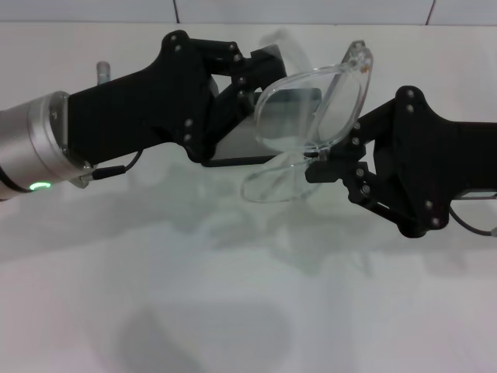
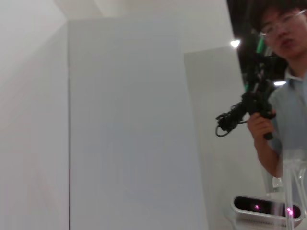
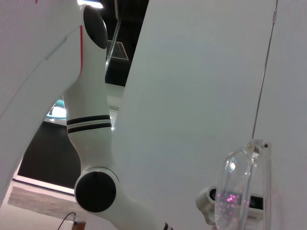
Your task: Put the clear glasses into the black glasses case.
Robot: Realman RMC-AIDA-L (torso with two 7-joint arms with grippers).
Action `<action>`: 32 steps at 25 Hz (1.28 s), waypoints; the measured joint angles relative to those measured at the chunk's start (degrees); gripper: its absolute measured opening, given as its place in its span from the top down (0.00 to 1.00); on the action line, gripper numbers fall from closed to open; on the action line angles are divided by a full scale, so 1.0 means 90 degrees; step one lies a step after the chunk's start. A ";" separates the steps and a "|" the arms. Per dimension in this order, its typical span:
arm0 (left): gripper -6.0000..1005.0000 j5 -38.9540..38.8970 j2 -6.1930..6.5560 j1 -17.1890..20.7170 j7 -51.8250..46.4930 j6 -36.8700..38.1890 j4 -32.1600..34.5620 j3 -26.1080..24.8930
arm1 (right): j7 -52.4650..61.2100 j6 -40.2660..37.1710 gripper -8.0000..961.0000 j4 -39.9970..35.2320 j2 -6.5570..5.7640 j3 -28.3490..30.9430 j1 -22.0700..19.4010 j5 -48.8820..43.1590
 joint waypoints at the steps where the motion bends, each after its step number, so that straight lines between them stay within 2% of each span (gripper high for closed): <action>1: 0.94 0.0000 -0.0002 0.0009 -0.0006 0.0008 0.0000 0.0000 | 0.0001 0.0010 0.95 0.0000 0.0000 0.0000 0.0000 0.0000; 7: 0.94 0.0014 -0.0009 -0.0014 -0.0057 0.0291 0.0068 0.0231 | 0.0003 0.0233 0.95 0.0012 0.0004 -0.0001 0.0000 0.0003; 15: 0.94 -0.0013 -0.0013 0.0133 -0.0231 0.0364 0.0541 0.0617 | 0.0004 0.0286 0.95 0.0058 0.0020 -0.0058 0.0018 -0.0012; 18: 0.94 -0.0145 -0.0017 0.0251 -0.0177 0.0333 0.0533 0.0473 | 0.0005 0.0193 0.95 0.0026 0.0019 -0.0078 -0.0001 -0.0012; 23: 0.93 -0.0297 -0.0008 0.0513 -0.0217 0.0106 0.0377 -0.0373 | 0.0010 0.0074 0.95 0.0007 0.0006 -0.0073 -0.0044 -0.0011; 25: 0.93 -0.0274 0.0006 0.0562 -0.0261 0.0058 0.0368 -0.0469 | 0.0116 0.0164 0.95 0.0004 -0.0013 -0.0040 -0.0051 -0.0011; 26: 0.93 -0.0274 0.0006 0.0562 -0.0261 0.0058 0.0368 -0.0469 | 0.0256 0.0285 0.95 -0.0016 -0.0032 -0.0026 -0.0051 -0.0018; 28: 0.93 0.0000 0.0094 0.0819 -0.0469 -0.0014 0.0480 -0.0608 | 0.0696 0.0658 0.95 -0.0177 -0.0113 -0.0006 -0.0020 -0.0109; 30: 0.93 0.0296 0.0145 0.1007 -0.0687 -0.0016 0.0662 -0.0616 | 0.1394 0.1153 0.95 -0.0546 -0.0247 -0.0004 0.0036 -0.0381; 32: 0.93 0.0492 0.0181 0.1116 -0.0851 -0.0017 0.0781 -0.0621 | 0.2600 0.1831 0.95 -0.1229 -0.0438 -0.0005 0.0190 -0.1059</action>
